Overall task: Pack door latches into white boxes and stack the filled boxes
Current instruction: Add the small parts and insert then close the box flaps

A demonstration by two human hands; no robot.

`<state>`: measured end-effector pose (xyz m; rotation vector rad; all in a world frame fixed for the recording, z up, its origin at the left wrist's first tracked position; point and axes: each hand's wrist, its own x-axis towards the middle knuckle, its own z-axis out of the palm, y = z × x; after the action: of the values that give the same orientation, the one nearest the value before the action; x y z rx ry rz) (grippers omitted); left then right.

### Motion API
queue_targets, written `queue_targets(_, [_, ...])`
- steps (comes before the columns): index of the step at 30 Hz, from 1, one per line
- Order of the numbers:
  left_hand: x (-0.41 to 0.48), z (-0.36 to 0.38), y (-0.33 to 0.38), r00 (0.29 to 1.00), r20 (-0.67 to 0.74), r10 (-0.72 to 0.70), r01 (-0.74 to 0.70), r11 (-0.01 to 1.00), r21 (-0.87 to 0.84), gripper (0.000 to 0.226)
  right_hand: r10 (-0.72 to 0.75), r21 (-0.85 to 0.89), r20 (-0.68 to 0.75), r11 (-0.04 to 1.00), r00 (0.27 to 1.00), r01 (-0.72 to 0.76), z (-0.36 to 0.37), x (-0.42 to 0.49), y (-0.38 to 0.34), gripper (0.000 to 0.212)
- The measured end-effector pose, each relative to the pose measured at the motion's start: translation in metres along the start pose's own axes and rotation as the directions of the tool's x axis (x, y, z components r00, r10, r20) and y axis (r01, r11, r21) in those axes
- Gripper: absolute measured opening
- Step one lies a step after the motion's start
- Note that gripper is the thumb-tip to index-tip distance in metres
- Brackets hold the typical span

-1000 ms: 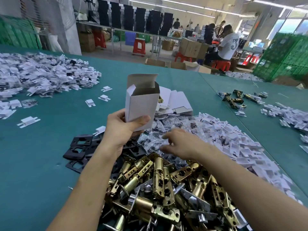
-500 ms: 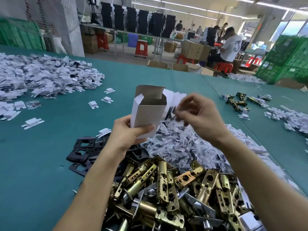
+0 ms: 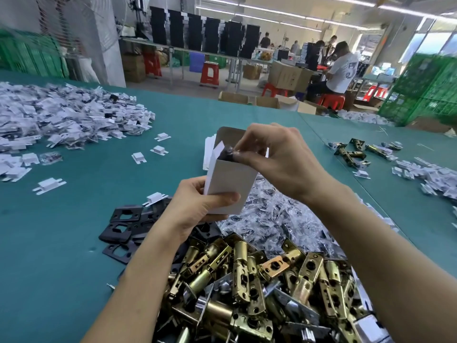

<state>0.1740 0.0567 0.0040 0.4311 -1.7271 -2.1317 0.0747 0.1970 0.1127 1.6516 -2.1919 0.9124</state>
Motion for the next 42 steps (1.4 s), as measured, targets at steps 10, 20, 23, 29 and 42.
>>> queue_targets(10, [-0.003, 0.002, 0.002, 1.0, 0.014, 0.024, -0.024, 1.0, 0.013, 0.046, 0.157, -0.36, 0.287, 0.932, 0.945, -0.046, -0.011, -0.003, 0.002, 0.052])
queue_targets(20, [-0.005, 0.007, 0.003, 0.99, 0.138, 0.005, -0.002, 1.0, -0.019, 0.045, 0.233, 0.519, -0.005, 0.832, 0.972, -0.196, -0.001, -0.038, 0.022, 0.03])
queue_targets(23, [-0.005, 0.013, -0.004, 0.98, 0.199, -0.006, -0.008, 0.998, 0.068, 0.042, 0.258, 0.611, 0.121, 0.741, 0.958, -0.277, 0.015, -0.051, 0.027, 0.02])
queue_targets(29, [0.001, 0.013, -0.014, 0.984, 0.18, 0.011, -0.064, 0.954, 0.291, 0.042, 0.279, 0.548, 0.128, 0.78, 0.952, -0.302, 0.026, -0.063, 0.048, 0.022])
queue_targets(42, [0.0, 0.012, -0.02, 0.939, 0.087, 0.333, -0.333, 0.816, 0.472, 0.029, 0.194, 0.289, 0.231, 0.922, 0.953, -0.258, 0.037, -0.067, 0.062, 0.027])
